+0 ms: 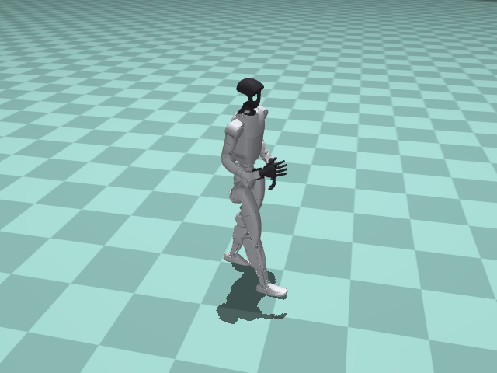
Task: Walk run
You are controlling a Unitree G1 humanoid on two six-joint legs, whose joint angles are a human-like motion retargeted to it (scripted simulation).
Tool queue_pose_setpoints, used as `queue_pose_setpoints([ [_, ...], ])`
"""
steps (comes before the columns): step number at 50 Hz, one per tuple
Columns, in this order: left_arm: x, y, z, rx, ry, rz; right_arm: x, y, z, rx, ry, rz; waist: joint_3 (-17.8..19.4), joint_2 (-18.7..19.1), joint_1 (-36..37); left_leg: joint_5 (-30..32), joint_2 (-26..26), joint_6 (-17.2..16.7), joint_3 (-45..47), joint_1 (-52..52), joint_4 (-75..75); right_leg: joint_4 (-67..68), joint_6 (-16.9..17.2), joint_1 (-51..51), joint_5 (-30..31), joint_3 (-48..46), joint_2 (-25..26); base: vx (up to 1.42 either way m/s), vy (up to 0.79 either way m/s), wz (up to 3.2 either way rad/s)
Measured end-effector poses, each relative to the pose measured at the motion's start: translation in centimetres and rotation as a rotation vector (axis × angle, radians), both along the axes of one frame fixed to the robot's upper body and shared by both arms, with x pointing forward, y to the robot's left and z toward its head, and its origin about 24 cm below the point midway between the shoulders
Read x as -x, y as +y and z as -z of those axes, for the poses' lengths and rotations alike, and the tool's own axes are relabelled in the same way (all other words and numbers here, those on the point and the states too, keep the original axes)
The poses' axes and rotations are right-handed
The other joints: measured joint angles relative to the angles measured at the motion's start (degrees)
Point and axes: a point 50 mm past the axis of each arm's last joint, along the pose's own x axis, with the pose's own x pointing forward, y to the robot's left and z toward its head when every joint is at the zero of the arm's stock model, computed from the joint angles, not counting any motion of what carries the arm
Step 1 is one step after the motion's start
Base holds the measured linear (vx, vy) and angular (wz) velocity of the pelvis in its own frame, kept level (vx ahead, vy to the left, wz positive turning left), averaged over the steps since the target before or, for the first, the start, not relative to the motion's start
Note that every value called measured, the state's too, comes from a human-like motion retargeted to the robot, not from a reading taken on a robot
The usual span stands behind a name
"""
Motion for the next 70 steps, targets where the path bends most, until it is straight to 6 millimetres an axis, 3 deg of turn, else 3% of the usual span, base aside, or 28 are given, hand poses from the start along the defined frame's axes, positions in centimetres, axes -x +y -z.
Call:
queue_pose_setpoints([
  [2,-1.5,-1.5,-0.4,0.122,-0.008,-0.094,-0.3,0.1,-0.7,0.009,-0.036,-0.015,-0.80,-0.07,0.00,0.30,0.11,-0.94,-0.86,0.63,1.18,1.36,-4.23,1.08,3.66,-1.49,0.41,0.60,-0.25,0.51],
  [3,-2.0,-2.5,-0.6,0.203,0.006,-0.128,-0.4,0.1,-1.0,0.019,-0.055,-0.023,-1.24,-0.27,-0.18,0.79,-0.07,-1.57,-1.46,1.09,1.90,1.70,-3.97,1.52,5.64,-5.54,-0.14,0.59,-0.24,0.67],
  [5,-2.8,-4.3,-1.0,0.400,0.076,-0.177,-0.5,0.2,-1.6,0.042,-0.091,-0.044,-2.24,0.09,-1.44,3.15,0.49,-3.55,-3.37,1.55,3.61,1.39,-7.23,2.58,5.87,-3.64,1.18,0.64,-0.29,0.73],
  [8,-3.1,-6.8,-1.5,0.690,0.233,-0.157,-0.8,0.6,-2.5,0.071,-0.145,-0.084,-3.16,1.64,-1.92,12.01,2.58,-8.62,-4.26,0.81,7.82,1.87,-9.75,4.98,2.57,-0.14,3.37,0.63,-0.31,0.48],
  [10,-2.9,-8.5,-1.9,0.834,0.315,-0.124,-1.0,0.7,-2.9,0.101,-0.173,-0.119,-3.10,1.70,-2.78,20.80,2.53,-13.07,-5.40,-0.35,12.54,2.16,-10.87,7.14,0.95,-4.88,2.51,0.52,-0.19,0.53],
  [13,-3.7,-9.8,-2.9,0.951,0.339,-0.039,-1.5,0.9,-3.7,0.159,-0.221,-0.183,-3.36,-0.29,-3.03,30.34,-1.05,-19.46,-2.18,-4.87,23.21,2.60,-12.15,9.65,-1.69,-4.48,-0.21,0.55,-0.16,0.40],
  [15,-4.0,-10.3,-3.5,0.984,0.339,0.051,-1.8,0.8,-4.3,0.184,-0.249,-0.199,-3.91,-2.01,-4.57,33.39,-1.56,-19.87,2.56,-9.32,31.80,3.56,-12.69,10.33,-3.31,-4.15,-2.68,0.46,-0.23,1.06],
  [16,-3.9,-10.3,-3.4,1.002,0.360,0.073,-1.9,0.8,-4.5,0.179,-0.263,-0.200,-3.94,-2.64,-4.61,30.64,1.28,-19.87,4.44,-11.09,35.94,3.95,-14.09,11.21,-4.22,-5.80,-1.78,0.45,-0.55,0.82],
  [19,-3.6,-10.7,-3.2,1.083,0.434,0.062,-2.2,0.6,-4.7,0.195,-0.275,-0.208,-3.79,-3.36,-4.98,23.22,7.51,-14.90,11.23,-16.07,43.37,4.42,-16.35,13.94,-6.45,-7.70,-0.30,0.38,-0.38,0.44],
  [22,-3.5,-11.1,-3.1,1.125,0.450,0.021,-2.5,0.6,-4.4,0.241,-0.251,-0.225,-3.42,-3.57,-4.18,18.27,8.61,-11.09,14.75,-21.02,42.62,4.61,-17.41,15.94,-7.85,-8.02,0.44,0.43,-0.19,0.02],
  [25,-3.8,-10.9,-3.3,1.146,0.406,-0.016,-2.8,0.4,-3.9,0.292,-0.202,-0.216,-3.07,-3.28,-2.35,14.98,8.12,-9.79,15.17,-25.41,35.71,4.83,-18.63,17.31,-9.22,-7.29,2.20,0.41,-0.16,-0.11],
  [29,-4.7,-10.1,-3.5,1.126,0.315,-0.129,-3.0,-0.6,-3.1,0.284,-0.117,-0.139,-2.38,-2.18,-0.65,14.59,8.31,-4.56,15.00,-29.14,21.60,4.48,-20.04,19.52,-11.01,-7.62,5.06,0.38,-0.13,-0.05],
  [33,-5.4,-9.5,-3.2,1.108,0.256,-0.332,-2.9,-1.5,-2.2,0.146,-0.037,-0.019,-2.01,-2.29,0.91,14.23,6.55,2.44,15.48,-30.88,6.99,3.84,-20.71,22.07,-12.58,-7.68,6.35,0.47,-0.08,-0.20],
  [37,-5.9,-8.2,-3.1,1.120,0.206,-0.546,-2.5,-2.7,-1.2,-0.042,0.049,0.135,-2.34,-3.32,1.60,14.15,4.96,2.58,17.44,-30.12,-2.75,4.19,-21.17,24.35,-14.37,-7.35,6.59,0.57,-0.03,-0.32],
  [40,-6.4,-7.2,-2.9,1.128,0.174,-0.736,-1.9,-3.3,-0.5,-0.130,0.095,0.218,-3.36,-3.83,2.45,15.80,4.76,5.30,17.65,-28.62,-1.83,5.24,-21.24,25.78,-15.47,-6.80,6.69,0.65,0.07,-0.43],
  [43,-6.6,-6.4,-2.8,1.120,0.134,-0.867,-1.3,-2.7,0.9,-0.146,0.199,0.199,-4.69,-4.01,3.69,20.48,4.46,7.03,17.02,-27.34,-1.67,6.82,-21.12,27.10,-14.75,-6.46,6.92,0.70,0.09,-0.51],
  [45,-6.7,-6.0,-2.8,1.095,0.108,-0.909,-0.8,-2.0,1.7,-0.170,0.274,0.166,-5.83,-4.98,3.83,19.32,3.41,8.14,15.41,-26.46,-1.37,8.36,-20.06,27.43,-12.58,-6.28,5.83,0.64,0.08,-0.34],
  [52,-8.3,-5.4,-3.8,0.971,-0.034,-0.895,-0.9,0.2,2.6,-0.331,0.413,0.185,-6.89,-4.49,3.24,12.47,4.55,7.21,16.80,-21.12,-0.64,21.02,-13.33,24.36,7.18,-3.05,6.65,0.59,0.09,-0.10],
  [55,-9.2,-5.3,-4.6,0.973,-0.094,-0.907,-1.4,1.2,2.5,-0.326,0.436,0.182,-6.72,-2.41,1.69,9.80,6.62,6.40,16.00,-18.54,-0.70,32.11,-13.37,19.54,11.06,-2.20,9.67,0.50,0.09,-0.37],
  [61,-10.5,-5.7,-5.3,1.002,-0.117,-0.909,-1.9,2.1,3.8,-0.464,0.591,0.266,-5.97,-0.16,-1.05,6.88,7.95,5.62,15.77,-14.47,-1.02,39.99,-13.32,11.57,0.98,-5.25,9.70,0.40,0.03,0.11],
  [66,-11.0,-6.6,-5.9,1.030,-0.130,-0.897,-1.4,2.9,4.9,-0.535,0.732,0.160,-5.26,-0.72,-4.46,4.66,5.93,5.58,13.61,-11.71,-1.12,31.13,-10.17,6.92,-3.58,-5.10,7.46,0.36,0.02,0.57],
  [70,-11.4,-6.6,-6.3,1.033,-0.160,-0.890,-1.3,3.0,4.5,-0.611,0.721,0.117,-4.07,-3.07,-6.05,2.75,2.50,5.54,13.14,-8.43,-1.50,20.03,-7.05,4.49,-3.16,-1.81,4.77,0.39,-0.05,0.39],
])
